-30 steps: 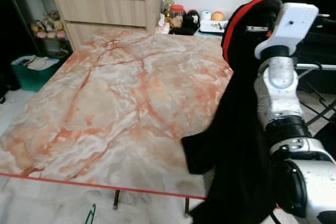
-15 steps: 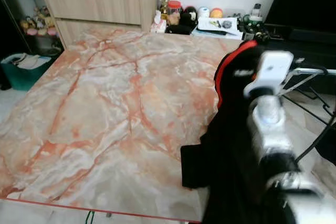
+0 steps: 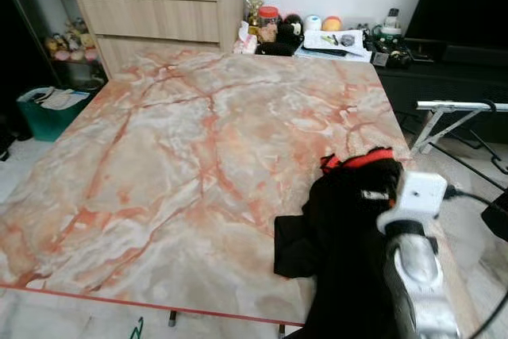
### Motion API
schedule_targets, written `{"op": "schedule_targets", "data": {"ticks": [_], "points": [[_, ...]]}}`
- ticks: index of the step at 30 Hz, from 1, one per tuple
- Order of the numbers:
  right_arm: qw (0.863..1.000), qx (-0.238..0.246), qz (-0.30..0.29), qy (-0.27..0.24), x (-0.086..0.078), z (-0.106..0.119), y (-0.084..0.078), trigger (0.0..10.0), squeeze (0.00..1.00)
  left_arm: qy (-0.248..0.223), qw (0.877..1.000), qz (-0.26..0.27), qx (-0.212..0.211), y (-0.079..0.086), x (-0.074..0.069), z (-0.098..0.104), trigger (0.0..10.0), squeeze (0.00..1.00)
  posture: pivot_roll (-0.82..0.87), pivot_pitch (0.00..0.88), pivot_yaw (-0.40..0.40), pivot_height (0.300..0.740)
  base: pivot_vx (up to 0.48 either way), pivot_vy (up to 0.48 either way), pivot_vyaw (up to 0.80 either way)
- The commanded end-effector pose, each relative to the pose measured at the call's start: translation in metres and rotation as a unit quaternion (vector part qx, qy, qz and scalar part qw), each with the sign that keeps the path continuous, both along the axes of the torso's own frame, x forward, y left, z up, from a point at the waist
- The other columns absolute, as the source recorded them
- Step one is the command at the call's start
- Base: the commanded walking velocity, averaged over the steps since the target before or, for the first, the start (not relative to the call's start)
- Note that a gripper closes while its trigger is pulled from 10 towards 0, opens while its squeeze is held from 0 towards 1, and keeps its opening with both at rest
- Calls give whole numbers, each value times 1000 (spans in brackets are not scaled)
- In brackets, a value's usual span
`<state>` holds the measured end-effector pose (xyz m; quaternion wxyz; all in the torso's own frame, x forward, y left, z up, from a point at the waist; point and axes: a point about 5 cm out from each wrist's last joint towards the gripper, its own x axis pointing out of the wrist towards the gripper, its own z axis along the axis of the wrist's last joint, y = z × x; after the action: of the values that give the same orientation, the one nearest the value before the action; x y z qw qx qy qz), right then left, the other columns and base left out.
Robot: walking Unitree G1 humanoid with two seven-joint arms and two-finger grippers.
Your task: Hang hanger
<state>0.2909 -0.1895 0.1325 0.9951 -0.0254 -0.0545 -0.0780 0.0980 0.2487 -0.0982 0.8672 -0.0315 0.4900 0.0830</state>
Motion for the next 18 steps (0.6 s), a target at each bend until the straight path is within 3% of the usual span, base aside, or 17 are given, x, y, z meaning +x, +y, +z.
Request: {"op": "schedule_targets", "data": {"ticks": [1,2,3,4,5,13,18], "points": [[1000,-4,3,8,-12,6,4,10000,27,13,1000,-5,2,2,-5,-1,10000,0,49,133,-3,740,0,0,0],[1000,-4,4,12,-17,5,6,10000,541,14,1000,-5,2,1,-5,-1,10000,0,49,133,-3,740,0,0,0],[1000,-4,4,14,-19,5,6,10000,541,14,1000,-4,2,1,-5,-1,10000,0,49,133,-3,740,0,0,0],[1000,-4,5,18,-23,3,6,10000,929,14,1000,-5,2,1,-5,-1,10000,0,47,133,-7,740,0,0,0],[999,-8,3,32,-32,-2,5,10000,1000,15,1000,-5,3,0,-5,-2,10000,0,46,133,-8,740,0,0,0],[997,-8,-11,81,-58,-16,1,10000,1000,18,1000,-7,3,-1,-6,-2,10000,0,40,132,-12,740,0,0,0],[997,-7,-13,80,-64,-14,2,10000,1000,19,1000,-8,3,-1,-7,-3,10000,0,39,132,-13,740,0,0,0]]}}
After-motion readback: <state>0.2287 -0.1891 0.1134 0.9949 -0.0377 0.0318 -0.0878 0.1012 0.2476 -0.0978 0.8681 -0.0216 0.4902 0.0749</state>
